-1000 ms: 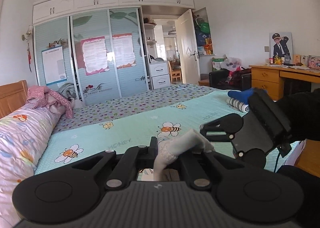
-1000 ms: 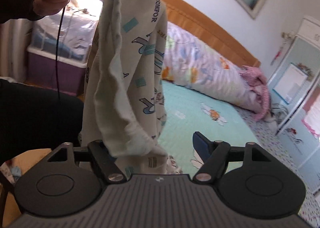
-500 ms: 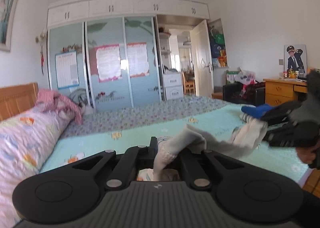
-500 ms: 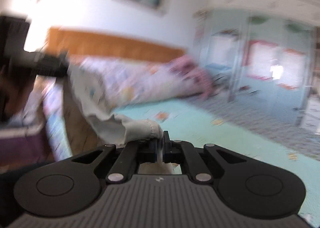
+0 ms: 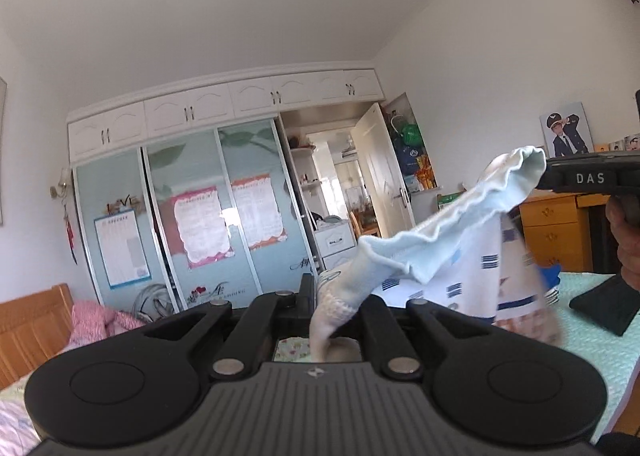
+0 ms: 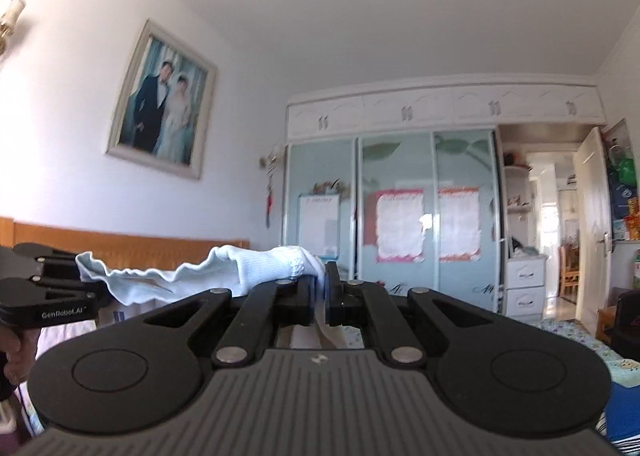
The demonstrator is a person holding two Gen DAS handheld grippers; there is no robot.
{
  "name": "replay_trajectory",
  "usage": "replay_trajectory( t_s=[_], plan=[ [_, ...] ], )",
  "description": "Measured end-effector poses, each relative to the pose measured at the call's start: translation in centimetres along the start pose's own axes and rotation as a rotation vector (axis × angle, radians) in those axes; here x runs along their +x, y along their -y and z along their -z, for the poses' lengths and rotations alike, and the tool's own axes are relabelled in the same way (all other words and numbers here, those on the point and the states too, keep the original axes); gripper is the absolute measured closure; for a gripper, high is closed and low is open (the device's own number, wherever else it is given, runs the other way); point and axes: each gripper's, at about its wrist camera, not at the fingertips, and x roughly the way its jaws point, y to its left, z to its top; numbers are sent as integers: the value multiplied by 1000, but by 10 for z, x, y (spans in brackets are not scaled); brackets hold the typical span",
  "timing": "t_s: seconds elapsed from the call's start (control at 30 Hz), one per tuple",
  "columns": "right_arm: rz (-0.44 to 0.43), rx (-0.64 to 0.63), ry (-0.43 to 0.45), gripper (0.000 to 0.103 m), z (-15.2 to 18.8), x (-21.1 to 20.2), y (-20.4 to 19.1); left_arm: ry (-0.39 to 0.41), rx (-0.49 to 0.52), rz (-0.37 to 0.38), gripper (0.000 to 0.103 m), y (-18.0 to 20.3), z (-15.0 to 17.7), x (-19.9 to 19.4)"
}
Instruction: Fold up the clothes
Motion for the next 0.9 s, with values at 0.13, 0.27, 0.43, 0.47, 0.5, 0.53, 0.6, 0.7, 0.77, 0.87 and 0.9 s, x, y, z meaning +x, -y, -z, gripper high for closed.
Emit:
replay_trajectory(
  t_s=[0.13, 0.27, 0.43, 0.47, 0.5, 0.53, 0.6, 0.7, 0.77, 0.87, 0.9],
  plan=[
    [34, 18, -46, 98, 19, 10, 16, -92, -41, 40, 98, 1, 24, 29],
    [75, 64, -168, 98, 67, 41, 32, -221, -93, 77, 98, 9, 69, 61],
    [97, 104, -236, 98, 92, 62, 38, -254, -108, 105, 98, 18, 80, 79],
    [98, 101, -229, 98, 89, 67, 38, -238, -101, 101, 98, 18, 73, 80],
    [99, 100, -214, 98, 83, 71, 37, -216, -95, 91, 98, 16, 63, 83],
    [101, 101, -193, 98, 75, 76, 37, -192, -95, 81, 98, 14, 52, 85],
    [105, 103, -136, 98, 59, 79, 36, -144, -100, 65, 98, 11, 32, 88],
    [118, 112, -91, 98, 52, 77, 39, -97, -92, 38, 98, 14, 22, 90],
    [122, 127, -109, 98, 60, 74, 44, -118, -97, 49, 98, 21, 34, 93],
    [150, 113, -203, 96, 98, 72, 47, -274, -109, 113, 98, 43, 88, 106],
    [166, 105, -244, 96, 115, 72, 48, -352, -119, 131, 98, 51, 114, 114]
  ],
)
